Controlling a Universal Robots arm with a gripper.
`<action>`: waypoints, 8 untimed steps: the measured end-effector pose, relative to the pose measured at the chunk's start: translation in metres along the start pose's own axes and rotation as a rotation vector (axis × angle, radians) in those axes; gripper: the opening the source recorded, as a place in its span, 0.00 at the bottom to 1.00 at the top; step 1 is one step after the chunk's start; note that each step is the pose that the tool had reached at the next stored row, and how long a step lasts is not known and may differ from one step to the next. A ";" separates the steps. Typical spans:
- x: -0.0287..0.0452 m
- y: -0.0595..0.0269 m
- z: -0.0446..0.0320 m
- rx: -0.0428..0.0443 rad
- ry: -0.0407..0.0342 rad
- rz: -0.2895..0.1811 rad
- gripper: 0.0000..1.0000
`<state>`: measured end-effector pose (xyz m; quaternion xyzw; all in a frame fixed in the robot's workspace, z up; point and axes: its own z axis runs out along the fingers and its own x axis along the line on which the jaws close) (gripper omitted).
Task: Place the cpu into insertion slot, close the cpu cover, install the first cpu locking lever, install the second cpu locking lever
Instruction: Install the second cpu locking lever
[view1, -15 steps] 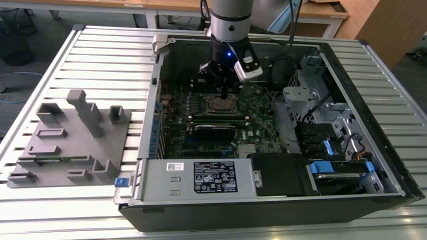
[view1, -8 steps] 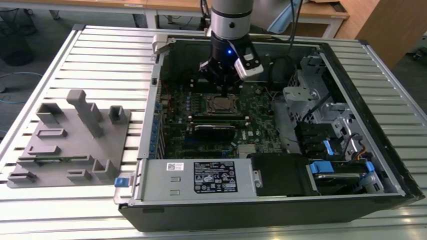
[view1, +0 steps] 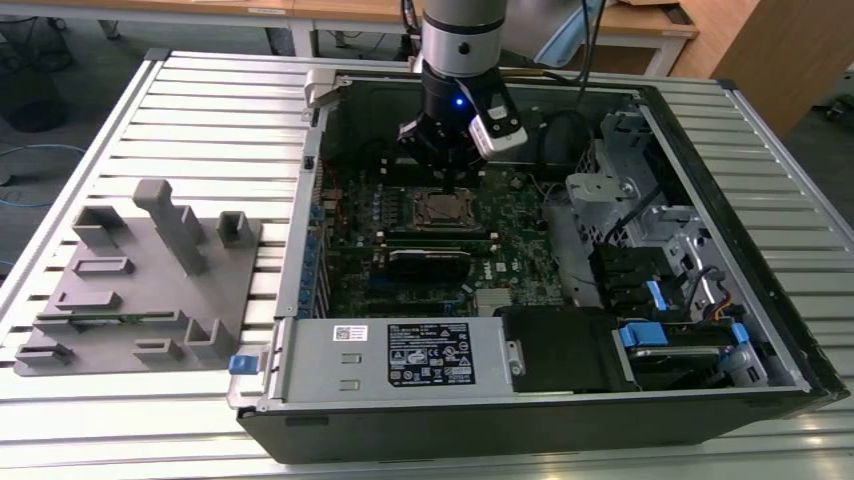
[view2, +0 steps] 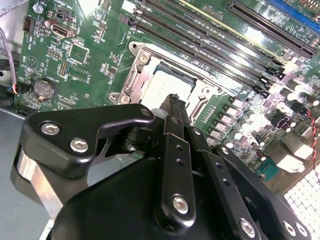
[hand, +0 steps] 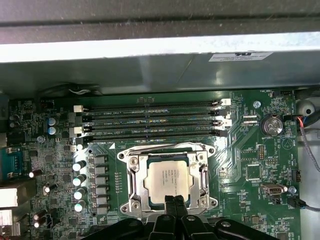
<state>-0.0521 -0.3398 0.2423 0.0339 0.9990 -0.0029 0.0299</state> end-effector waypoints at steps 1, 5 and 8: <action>0.0000 0.0000 -0.0002 0.0001 0.0000 0.000 0.11; -0.0001 -0.0006 -0.0006 0.0000 0.0000 0.000 0.11; -0.0001 -0.0006 -0.0006 0.0000 0.0000 0.000 0.11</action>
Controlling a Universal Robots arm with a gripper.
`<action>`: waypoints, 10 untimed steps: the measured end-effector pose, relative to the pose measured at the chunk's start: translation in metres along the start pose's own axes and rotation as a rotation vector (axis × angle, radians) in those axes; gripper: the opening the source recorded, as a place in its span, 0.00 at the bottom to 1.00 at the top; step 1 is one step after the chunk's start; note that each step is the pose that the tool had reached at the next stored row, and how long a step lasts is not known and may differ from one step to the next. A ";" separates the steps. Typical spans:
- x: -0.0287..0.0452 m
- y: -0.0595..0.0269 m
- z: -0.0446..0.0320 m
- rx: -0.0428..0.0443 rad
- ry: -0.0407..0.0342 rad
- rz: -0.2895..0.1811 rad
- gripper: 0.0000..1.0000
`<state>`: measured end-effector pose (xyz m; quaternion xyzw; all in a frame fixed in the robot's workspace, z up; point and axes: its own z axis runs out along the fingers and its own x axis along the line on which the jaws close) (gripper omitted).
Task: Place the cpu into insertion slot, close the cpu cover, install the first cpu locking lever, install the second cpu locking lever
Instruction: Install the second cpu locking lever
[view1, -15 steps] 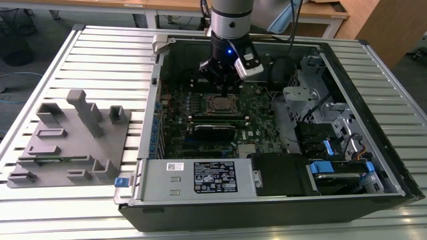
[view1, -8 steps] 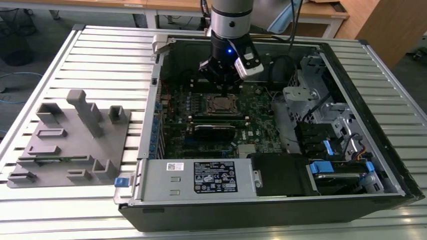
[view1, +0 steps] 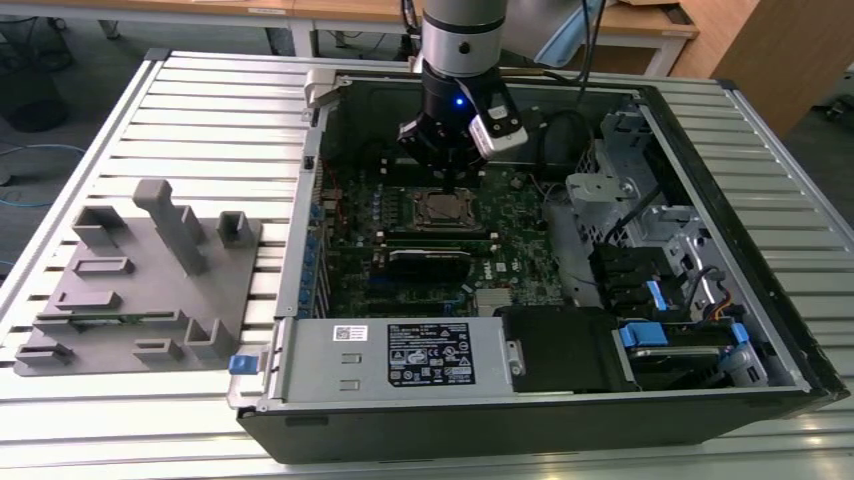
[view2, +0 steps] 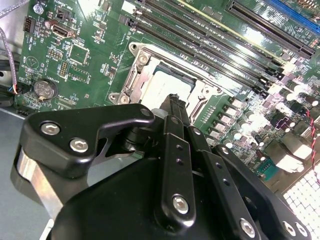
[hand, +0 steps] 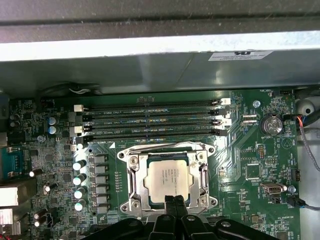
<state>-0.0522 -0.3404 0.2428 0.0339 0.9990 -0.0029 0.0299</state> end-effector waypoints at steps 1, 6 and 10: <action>0.0000 0.0000 0.0000 0.0001 0.0000 0.000 0.11; -0.0001 -0.0012 0.0000 0.0001 0.0001 0.000 0.11; -0.0003 -0.0052 0.0000 0.0000 0.0001 0.000 0.11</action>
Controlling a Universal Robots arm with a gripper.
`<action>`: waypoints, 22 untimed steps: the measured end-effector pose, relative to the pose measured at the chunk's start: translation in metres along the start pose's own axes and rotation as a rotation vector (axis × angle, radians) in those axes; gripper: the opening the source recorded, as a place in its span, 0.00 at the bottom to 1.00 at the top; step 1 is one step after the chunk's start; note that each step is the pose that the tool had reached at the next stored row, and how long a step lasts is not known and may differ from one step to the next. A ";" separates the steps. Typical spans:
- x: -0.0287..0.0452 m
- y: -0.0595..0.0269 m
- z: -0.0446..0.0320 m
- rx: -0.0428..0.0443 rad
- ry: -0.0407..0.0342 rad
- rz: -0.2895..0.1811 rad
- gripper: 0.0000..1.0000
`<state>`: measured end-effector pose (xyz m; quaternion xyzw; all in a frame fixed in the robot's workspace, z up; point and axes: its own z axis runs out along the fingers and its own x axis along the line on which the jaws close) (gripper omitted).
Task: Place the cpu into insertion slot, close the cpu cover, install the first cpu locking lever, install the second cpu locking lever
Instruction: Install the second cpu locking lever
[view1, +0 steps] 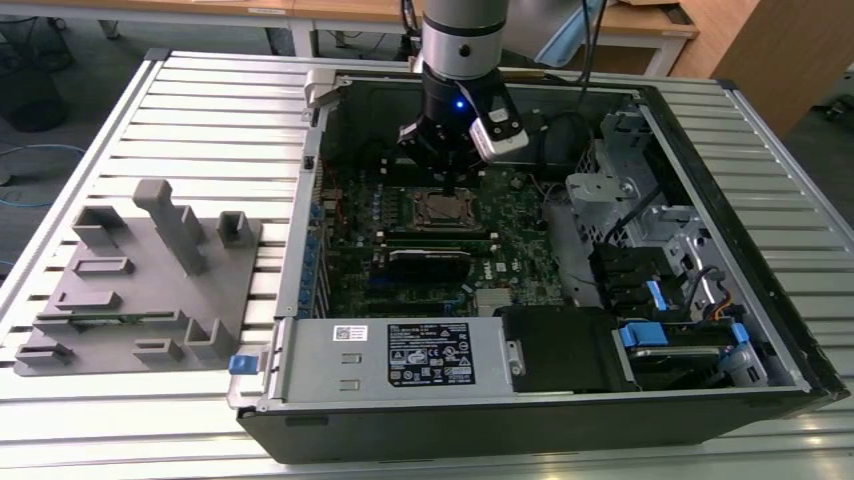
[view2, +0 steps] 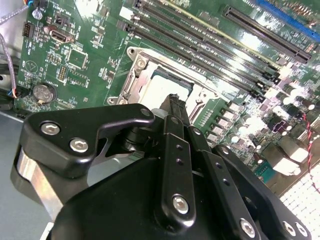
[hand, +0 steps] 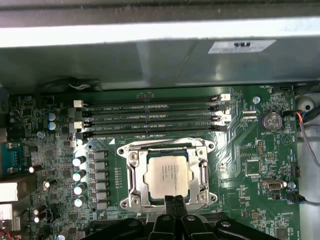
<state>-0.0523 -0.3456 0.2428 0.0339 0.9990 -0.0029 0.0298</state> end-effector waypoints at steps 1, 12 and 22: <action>0.0000 -0.0011 0.0000 0.0000 -0.0001 0.000 0.11; -0.0002 -0.0045 0.0000 0.0001 0.0000 0.000 0.11; -0.0011 -0.0187 0.0002 0.0000 -0.0001 0.000 0.11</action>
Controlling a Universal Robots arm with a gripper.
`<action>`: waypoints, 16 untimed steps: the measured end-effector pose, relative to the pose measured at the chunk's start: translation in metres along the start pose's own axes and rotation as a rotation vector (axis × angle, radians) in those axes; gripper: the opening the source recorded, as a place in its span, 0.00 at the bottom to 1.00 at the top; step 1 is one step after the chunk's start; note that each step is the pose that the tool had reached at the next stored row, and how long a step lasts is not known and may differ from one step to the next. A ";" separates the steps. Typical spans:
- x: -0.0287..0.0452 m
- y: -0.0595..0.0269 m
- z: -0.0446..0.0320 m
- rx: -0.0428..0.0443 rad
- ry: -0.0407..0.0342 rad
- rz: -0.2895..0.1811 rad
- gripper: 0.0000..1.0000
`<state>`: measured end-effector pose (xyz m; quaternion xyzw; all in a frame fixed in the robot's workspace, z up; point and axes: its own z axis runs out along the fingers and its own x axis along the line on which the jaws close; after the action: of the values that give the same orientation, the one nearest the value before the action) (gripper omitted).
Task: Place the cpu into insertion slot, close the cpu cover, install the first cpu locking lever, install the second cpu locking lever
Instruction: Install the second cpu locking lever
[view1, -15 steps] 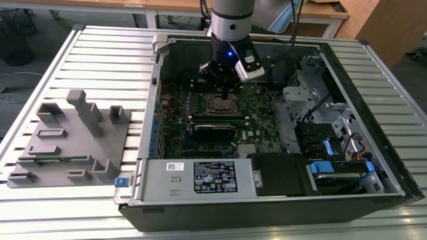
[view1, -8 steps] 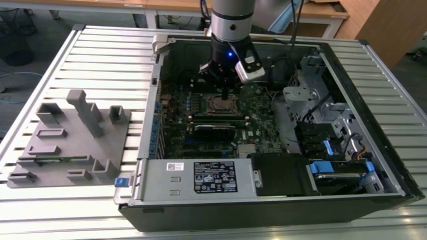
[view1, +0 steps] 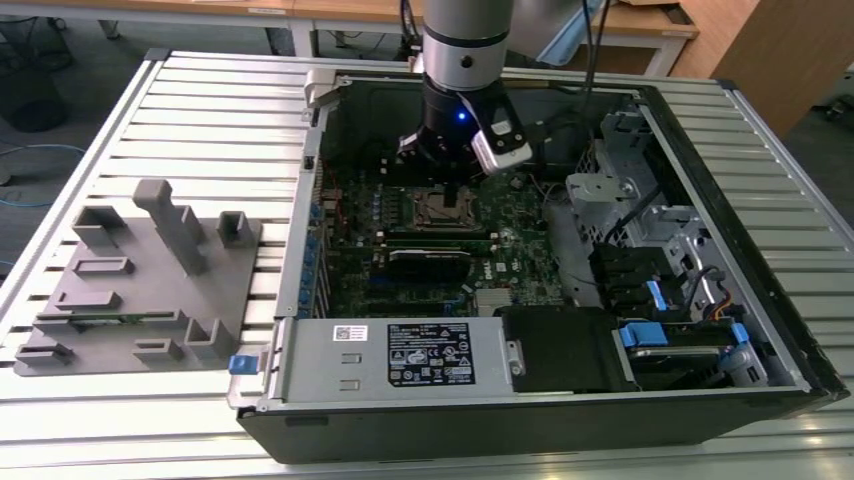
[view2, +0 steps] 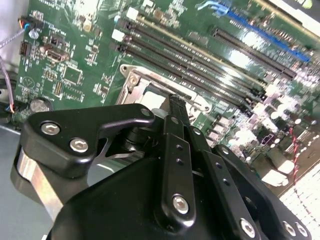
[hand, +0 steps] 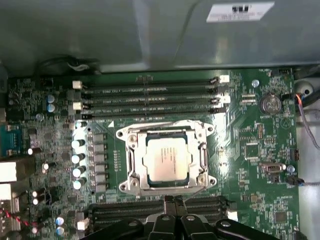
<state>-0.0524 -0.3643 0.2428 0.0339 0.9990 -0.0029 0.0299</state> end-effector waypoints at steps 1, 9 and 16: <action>-0.0001 -0.0016 0.0000 0.0000 0.0000 0.000 0.11; -0.0003 -0.0042 0.0000 0.0001 0.0000 0.000 0.11; -0.0003 -0.0043 0.0000 0.0001 0.0000 0.000 0.11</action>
<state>-0.0524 -0.3686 0.2428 0.0339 0.9990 -0.0029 0.0299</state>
